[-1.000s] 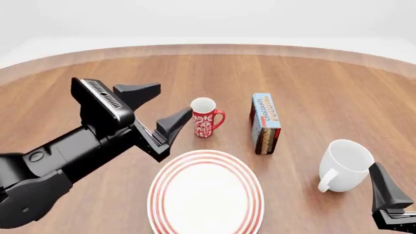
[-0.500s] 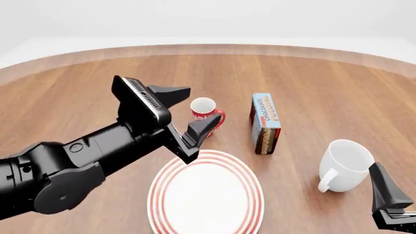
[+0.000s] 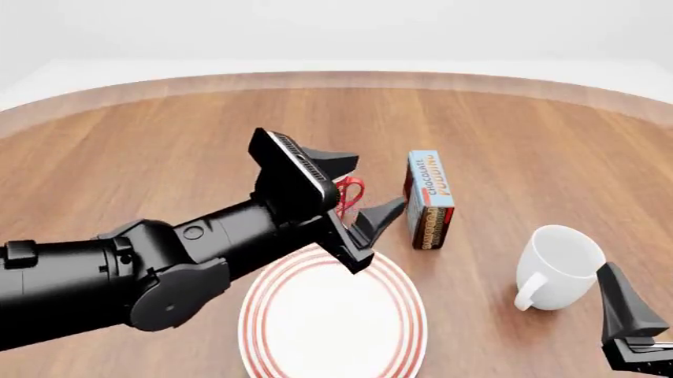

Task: Pick up the white mug and put it on the plate, and put the chocolate pudding to the right of the plate.

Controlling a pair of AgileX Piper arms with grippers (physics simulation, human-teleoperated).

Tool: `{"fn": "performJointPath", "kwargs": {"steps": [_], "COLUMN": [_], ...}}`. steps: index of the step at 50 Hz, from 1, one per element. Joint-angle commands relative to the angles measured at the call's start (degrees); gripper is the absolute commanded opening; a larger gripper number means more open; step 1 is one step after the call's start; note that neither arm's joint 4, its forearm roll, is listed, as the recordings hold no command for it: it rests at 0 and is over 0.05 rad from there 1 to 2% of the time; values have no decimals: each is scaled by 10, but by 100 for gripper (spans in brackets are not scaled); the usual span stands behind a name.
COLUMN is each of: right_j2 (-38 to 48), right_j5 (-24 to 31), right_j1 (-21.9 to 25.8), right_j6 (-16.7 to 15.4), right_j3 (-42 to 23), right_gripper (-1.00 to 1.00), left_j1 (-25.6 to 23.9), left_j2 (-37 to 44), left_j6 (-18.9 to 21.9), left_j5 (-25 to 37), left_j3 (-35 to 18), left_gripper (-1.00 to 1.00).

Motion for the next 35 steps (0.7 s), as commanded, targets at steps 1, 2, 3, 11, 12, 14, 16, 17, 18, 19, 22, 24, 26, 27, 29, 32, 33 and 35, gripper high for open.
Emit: {"fn": "performJointPath", "kwargs": {"steps": [1, 2, 3, 11, 12, 14, 16, 17, 18, 19, 22, 24, 26, 27, 29, 32, 33, 35], "right_j2": [0, 0, 0, 0, 0, 0, 0, 0, 0, 0, -1, -1, 0, 0, 0, 1, 1, 2], "right_j5": [0, 0, 0, 0, 0, 0, 0, 0, 0, 0, -1, 0, 0, 0, -1, -1, -2, -3], "right_j1": [0, 0, 0, 0, 0, 0, 0, 0, 0, 0, 1, 1, 0, 0, 0, 0, 0, 0], "right_j6": [0, 0, 0, 0, 0, 0, 0, 0, 0, 0, 6, 6, 6, 6, 6, 5, 5, 5], "right_j3": [0, 0, 0, 0, 0, 0, 0, 0, 0, 0, 0, 0, 0, 0, 0, 0, 0, 0], "right_gripper": [100, 100, 100, 100, 100, 100, 100, 100, 100, 100, 100, 100, 100, 100, 100, 100, 100, 100], "left_j1": [-22, -24, -26, -37, -39, -42, -46, -48, -49, -50, -58, -62, -65, -65, -68, -73, -74, -75], "left_j2": [30, 32, 35, 62, 66, 70, 76, 78, 80, 83, 90, 93, 96, 97, 100, 102, 103, 105], "left_j6": [-1, -1, -1, 0, 0, -1, -2, -2, -2, -2, -1, -1, -1, 0, -1, 0, 0, 1], "left_j5": [8, 8, 9, 14, 15, 17, 21, 22, 23, 25, 31, 34, 36, 36, 37, 40, 41, 43], "left_j3": [-31, -33, -35, -53, -56, -60, -65, -68, -70, -73, -81, -85, -88, -89, -91, -94, -97, -100], "left_gripper": [100, 100, 100, 100, 100, 100, 100, 100, 100, 100, 100, 100, 100, 100, 100, 100, 100, 100]}}
